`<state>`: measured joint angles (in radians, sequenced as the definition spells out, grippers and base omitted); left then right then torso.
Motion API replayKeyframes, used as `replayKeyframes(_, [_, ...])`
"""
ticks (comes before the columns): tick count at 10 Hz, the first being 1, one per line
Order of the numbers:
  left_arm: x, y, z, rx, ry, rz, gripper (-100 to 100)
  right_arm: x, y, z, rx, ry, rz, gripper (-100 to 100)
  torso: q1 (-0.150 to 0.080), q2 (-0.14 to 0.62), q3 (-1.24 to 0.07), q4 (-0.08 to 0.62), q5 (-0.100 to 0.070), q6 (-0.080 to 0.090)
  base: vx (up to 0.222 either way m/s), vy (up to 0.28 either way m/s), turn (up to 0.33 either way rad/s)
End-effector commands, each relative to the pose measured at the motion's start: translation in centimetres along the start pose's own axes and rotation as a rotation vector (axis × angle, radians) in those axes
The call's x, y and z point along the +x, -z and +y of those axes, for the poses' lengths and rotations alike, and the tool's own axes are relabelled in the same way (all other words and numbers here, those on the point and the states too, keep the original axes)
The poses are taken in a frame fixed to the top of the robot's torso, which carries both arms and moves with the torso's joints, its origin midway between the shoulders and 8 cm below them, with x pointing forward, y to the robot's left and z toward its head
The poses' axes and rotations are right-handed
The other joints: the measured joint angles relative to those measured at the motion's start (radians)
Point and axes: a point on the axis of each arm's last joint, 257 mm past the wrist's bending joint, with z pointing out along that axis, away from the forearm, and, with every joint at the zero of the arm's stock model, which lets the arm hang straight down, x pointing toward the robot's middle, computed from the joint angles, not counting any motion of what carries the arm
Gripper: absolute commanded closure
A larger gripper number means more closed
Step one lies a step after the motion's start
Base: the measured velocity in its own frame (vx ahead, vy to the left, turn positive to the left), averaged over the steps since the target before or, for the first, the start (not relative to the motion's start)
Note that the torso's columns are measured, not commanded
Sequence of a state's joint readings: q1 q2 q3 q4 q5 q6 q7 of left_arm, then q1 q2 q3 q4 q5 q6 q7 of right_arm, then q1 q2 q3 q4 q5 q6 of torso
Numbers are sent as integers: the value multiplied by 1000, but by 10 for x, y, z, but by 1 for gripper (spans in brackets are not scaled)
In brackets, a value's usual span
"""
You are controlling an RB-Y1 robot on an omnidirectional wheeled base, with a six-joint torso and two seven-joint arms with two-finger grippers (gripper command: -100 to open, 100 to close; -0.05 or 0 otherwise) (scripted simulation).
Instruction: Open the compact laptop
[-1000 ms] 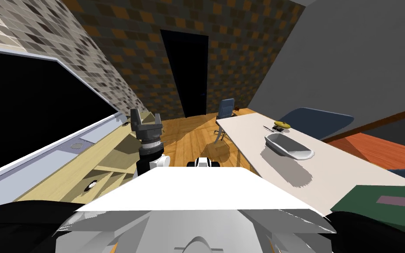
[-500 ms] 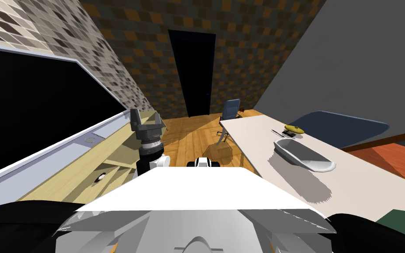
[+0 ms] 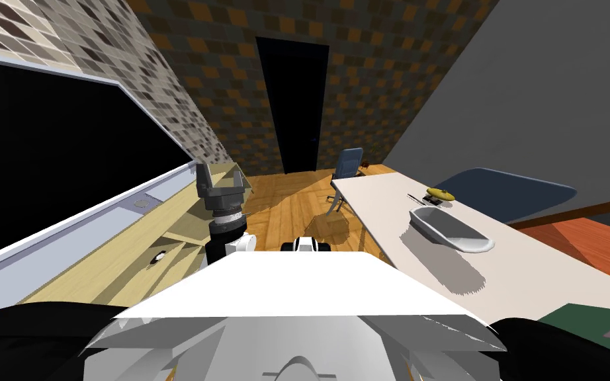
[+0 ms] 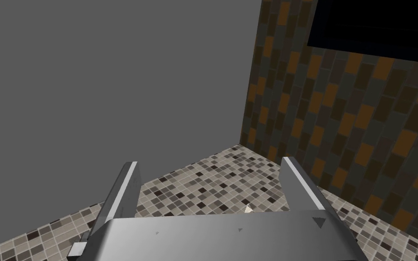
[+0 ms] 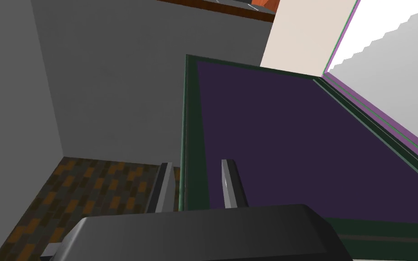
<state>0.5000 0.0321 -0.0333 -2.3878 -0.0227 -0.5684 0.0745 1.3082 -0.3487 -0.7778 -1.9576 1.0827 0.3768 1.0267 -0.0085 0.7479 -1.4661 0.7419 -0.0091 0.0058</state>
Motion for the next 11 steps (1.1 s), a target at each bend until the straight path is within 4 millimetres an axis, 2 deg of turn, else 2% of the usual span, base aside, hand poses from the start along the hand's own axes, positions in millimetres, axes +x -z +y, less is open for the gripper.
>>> replayKeyframes(1, [0,0,0,0,0,0,0,-7,-5,9,-2,-108,4,100,-2,-1,0,0,-1,2,-139,-3,2])
replayKeyframes(5, [0,0,0,0,0,0,0,-24,-16,12,12,-264,-1,100,0,-4,-2,-1,-2,-1,-141,-3,-10])
replayKeyframes(6, [0,0,0,0,0,0,0,-21,-16,4,24,-235,-2,100,1,-6,-4,-2,-1,-3,-59,-3,-12])
replayKeyframes(8, [0,0,0,0,0,0,0,-32,-21,14,34,-311,8,100,4,-15,-12,-5,4,-10,-122,-9,-12])
replayKeyframes(11, [0,0,0,0,0,0,0,-45,-26,19,41,-363,4,100,8,-15,-12,-5,7,-9,-101,-14,11])
